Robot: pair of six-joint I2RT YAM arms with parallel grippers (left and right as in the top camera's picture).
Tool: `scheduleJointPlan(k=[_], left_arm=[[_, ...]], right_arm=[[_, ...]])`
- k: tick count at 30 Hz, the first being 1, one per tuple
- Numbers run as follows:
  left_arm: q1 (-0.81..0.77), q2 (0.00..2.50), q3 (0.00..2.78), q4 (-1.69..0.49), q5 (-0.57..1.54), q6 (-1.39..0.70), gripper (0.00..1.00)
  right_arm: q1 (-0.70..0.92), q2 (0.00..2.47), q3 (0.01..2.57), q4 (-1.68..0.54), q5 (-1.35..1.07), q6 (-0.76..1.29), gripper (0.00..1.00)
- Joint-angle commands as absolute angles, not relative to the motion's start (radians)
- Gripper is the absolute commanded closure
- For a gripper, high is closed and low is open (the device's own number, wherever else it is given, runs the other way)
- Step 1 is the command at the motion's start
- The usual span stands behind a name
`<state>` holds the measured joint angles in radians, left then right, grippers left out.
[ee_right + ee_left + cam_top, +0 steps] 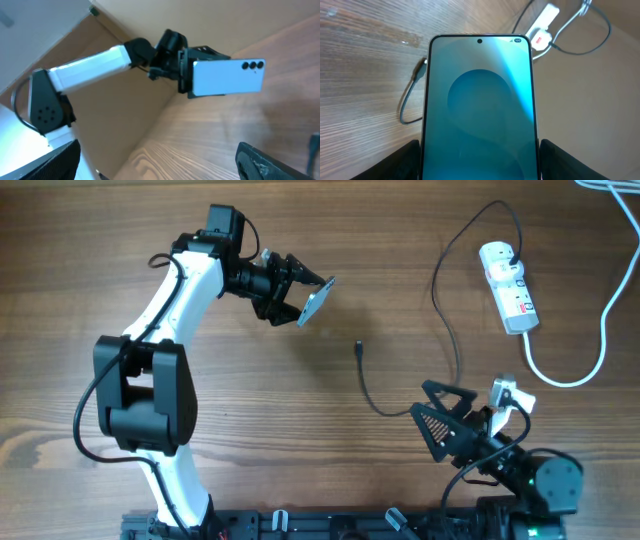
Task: Plug charger to phone and switch on socket
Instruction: 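Move the right gripper toward the black cable's USB-C end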
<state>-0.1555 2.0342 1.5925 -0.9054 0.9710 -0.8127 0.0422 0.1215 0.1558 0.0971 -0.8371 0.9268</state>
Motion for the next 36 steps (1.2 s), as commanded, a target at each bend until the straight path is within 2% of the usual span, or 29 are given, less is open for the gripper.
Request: scheduleJointPlan(k=[1, 7, 12, 20, 24, 30, 36], left_arm=[[-0.148, 1.992, 1.618, -0.883, 0.958, -0.898, 0.29], [-0.148, 1.992, 1.618, -0.862, 0.922, -0.967, 0.29], [-0.148, 1.992, 1.618, -0.851, 0.871, -0.999, 0.29], [-0.148, 1.992, 1.618, -0.844, 0.83, -1.031, 0.29], [-0.148, 1.992, 1.618, -0.841, 0.828, -1.085, 0.29], [-0.148, 1.992, 1.618, -0.783, 0.828, -1.143, 0.29], [-0.148, 1.991, 1.618, -0.616, 0.828, -1.142, 0.29]], right_arm=[[0.038, 0.249, 0.331, -0.021, -0.859, 0.702, 0.01], [0.051, 0.498, 0.632, -0.364, -0.777, 0.474, 0.0], [0.163, 0.644, 0.858, -0.572, -0.552, 0.384, 0.0], [0.599, 0.98, 1.175, -0.955, 0.079, 0.493, 0.01], [0.69, 1.198, 1.367, -1.146, 0.252, 0.583, 0.0], [0.693, 1.37, 1.497, -1.159, 0.227, 0.58, 0.0], [0.68, 1.377, 1.497, -1.118, 0.236, 0.729, 0.0]])
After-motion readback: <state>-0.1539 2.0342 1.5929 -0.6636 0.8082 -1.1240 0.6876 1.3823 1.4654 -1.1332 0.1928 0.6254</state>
